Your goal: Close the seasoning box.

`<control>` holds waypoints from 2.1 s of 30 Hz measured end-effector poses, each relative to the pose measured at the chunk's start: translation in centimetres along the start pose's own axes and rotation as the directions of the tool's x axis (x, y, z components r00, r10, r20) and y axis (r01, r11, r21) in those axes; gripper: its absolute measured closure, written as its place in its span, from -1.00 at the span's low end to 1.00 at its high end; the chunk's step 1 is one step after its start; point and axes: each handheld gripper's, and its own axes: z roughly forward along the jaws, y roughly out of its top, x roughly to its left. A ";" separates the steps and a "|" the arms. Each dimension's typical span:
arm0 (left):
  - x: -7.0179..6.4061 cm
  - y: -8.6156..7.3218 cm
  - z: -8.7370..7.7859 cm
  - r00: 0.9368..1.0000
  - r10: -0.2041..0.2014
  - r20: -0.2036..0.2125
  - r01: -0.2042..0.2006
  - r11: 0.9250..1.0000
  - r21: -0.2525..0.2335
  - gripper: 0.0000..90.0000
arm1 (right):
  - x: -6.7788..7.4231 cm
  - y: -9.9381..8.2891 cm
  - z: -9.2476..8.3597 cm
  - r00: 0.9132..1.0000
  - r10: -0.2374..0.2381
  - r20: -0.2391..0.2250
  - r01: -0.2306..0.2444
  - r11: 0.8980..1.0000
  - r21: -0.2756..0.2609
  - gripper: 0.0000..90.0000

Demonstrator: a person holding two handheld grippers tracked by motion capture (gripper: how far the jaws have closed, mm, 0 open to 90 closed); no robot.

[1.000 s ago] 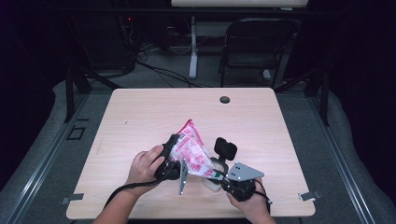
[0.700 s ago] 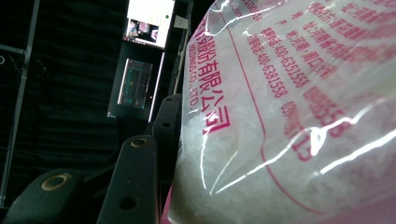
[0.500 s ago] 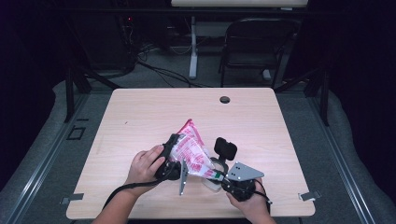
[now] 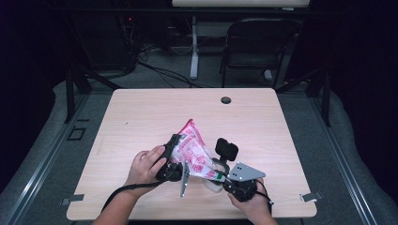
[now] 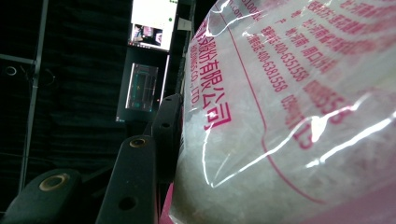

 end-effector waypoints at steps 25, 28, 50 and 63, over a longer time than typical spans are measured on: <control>0.5 0.3 -0.3 0.999 0.054 0.006 -0.054 0.999 -0.005 0.39 | -0.3 -0.1 -0.1 1.000 0.010 0.005 -0.010 1.000 -0.002 1.00; 0.5 0.3 -0.4 0.998 0.060 0.004 -0.060 0.998 -0.003 0.40 | -0.3 -0.1 -0.1 1.000 0.011 0.003 -0.011 1.000 -0.001 1.00; 0.9 0.5 -0.8 0.998 0.067 -0.013 -0.067 0.998 -0.008 0.41 | -0.2 -0.1 0.0 1.000 0.010 -0.003 -0.010 1.000 0.000 1.00; 0.9 0.5 -0.8 0.998 0.064 -0.016 -0.064 0.998 -0.014 0.41 | -0.2 -0.1 -0.1 1.000 0.007 -0.004 -0.007 1.000 0.004 1.00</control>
